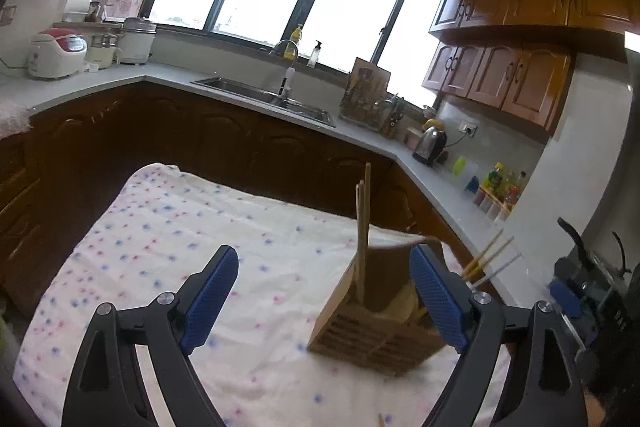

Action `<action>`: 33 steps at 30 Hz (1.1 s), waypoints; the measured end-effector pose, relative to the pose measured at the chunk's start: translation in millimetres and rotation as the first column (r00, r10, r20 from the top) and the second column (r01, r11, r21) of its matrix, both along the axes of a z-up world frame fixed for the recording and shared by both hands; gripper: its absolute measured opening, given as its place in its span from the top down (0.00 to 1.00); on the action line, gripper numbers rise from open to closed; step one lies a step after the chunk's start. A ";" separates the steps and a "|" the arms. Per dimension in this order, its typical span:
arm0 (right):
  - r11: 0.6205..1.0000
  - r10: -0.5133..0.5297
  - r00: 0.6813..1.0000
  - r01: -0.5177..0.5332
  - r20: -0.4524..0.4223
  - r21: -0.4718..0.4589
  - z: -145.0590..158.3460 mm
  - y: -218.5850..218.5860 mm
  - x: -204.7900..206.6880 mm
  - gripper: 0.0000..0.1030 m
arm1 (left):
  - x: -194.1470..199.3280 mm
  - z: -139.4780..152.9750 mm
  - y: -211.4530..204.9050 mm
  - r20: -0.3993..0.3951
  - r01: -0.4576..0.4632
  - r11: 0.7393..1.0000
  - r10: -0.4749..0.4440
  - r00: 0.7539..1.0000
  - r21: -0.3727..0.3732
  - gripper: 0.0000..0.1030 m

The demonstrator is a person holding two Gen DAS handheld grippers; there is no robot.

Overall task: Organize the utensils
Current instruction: 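Move both tools back down to the fork and spoon on the cloth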

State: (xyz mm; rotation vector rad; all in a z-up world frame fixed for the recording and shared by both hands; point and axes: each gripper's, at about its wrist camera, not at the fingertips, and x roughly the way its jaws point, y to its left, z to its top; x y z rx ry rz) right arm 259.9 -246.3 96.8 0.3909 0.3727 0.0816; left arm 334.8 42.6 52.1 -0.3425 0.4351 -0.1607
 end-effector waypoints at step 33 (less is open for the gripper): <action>0.999 0.024 0.989 -0.027 -0.147 -0.017 -47.4 3.2 -158.9 0.04 | -176.3 -1.4 11.7 -0.178 0.107 0.994 -0.107 0.978 -0.009 0.13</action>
